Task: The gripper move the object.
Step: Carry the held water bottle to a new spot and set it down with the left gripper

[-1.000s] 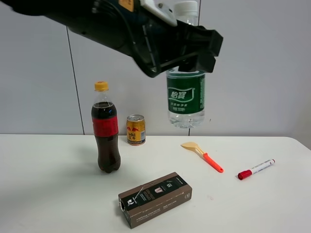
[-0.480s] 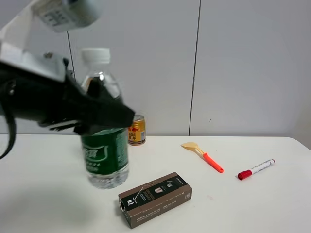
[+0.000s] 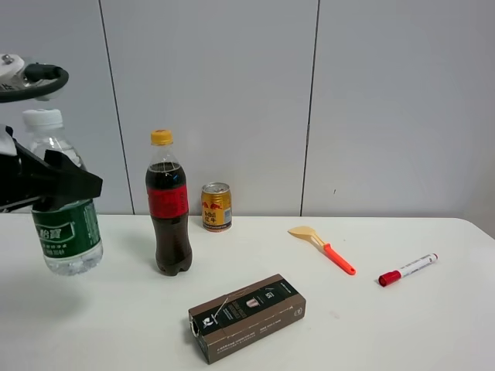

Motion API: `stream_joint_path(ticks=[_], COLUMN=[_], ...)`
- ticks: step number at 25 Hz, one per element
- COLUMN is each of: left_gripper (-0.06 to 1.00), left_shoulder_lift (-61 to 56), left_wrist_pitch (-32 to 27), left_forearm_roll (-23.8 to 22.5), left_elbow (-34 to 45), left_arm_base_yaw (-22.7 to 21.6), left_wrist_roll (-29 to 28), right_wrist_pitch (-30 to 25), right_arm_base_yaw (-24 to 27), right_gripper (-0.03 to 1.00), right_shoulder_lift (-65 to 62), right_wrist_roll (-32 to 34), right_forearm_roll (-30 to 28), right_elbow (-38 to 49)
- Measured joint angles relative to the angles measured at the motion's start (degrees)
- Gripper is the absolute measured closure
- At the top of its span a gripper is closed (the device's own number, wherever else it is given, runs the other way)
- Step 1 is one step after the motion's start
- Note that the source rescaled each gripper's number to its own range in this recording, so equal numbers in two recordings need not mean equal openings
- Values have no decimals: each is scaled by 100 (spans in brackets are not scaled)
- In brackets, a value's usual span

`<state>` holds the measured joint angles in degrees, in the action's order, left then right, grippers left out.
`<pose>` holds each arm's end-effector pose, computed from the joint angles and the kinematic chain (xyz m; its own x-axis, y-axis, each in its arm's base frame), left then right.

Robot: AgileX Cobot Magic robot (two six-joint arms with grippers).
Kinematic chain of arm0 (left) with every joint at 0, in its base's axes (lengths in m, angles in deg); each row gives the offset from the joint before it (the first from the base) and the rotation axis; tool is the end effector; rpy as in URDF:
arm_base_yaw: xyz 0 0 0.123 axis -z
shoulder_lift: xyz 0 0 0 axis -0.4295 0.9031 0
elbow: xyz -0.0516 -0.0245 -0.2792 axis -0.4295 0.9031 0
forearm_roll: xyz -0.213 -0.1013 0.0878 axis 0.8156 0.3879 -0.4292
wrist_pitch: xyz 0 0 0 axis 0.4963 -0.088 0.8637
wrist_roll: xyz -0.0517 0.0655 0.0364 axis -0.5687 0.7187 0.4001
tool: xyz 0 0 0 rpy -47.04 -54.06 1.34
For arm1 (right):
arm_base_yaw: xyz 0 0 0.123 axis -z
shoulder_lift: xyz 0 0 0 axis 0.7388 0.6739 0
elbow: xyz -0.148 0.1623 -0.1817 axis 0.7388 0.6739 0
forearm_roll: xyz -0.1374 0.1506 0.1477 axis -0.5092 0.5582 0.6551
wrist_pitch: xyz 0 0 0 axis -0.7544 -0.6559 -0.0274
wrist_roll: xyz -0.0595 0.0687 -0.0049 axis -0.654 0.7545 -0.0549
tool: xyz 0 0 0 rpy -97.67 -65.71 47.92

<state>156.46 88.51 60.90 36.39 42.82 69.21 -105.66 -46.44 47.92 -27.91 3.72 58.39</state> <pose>0.2243 -0.0768 0.2337 -0.3207 0.0827 -0.9436 0.3554 0.9339 -0.0390 -0.0033 0.0024 0.2745 -0.4813 -0.0155 -0.8764 -0.0135 0.9999 -0.0103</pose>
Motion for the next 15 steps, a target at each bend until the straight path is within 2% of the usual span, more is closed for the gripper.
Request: stream_joint_path(ticks=[4, 10, 15], left_gripper=[87, 87, 87], left_shoulder_lift=[815, 2092, 2747], left_wrist_pitch=[1141, 1616, 2454], left_forearm_roll=[0, 0, 26], left_elbow=[0, -5, -5], left_arm_base_yaw=[-277, -283, -283], left_wrist_roll=[-20, -32, -32], right_wrist_pitch=[0, 0, 0], right_arm_base_yaw=[0, 0, 0], right_gripper=[-3, -3, -3], right_shoulder_lift=[0, 0, 0], right_wrist_roll=[0, 0, 0], right_forearm_roll=[0, 0, 0], right_elbow=[0, 0, 0])
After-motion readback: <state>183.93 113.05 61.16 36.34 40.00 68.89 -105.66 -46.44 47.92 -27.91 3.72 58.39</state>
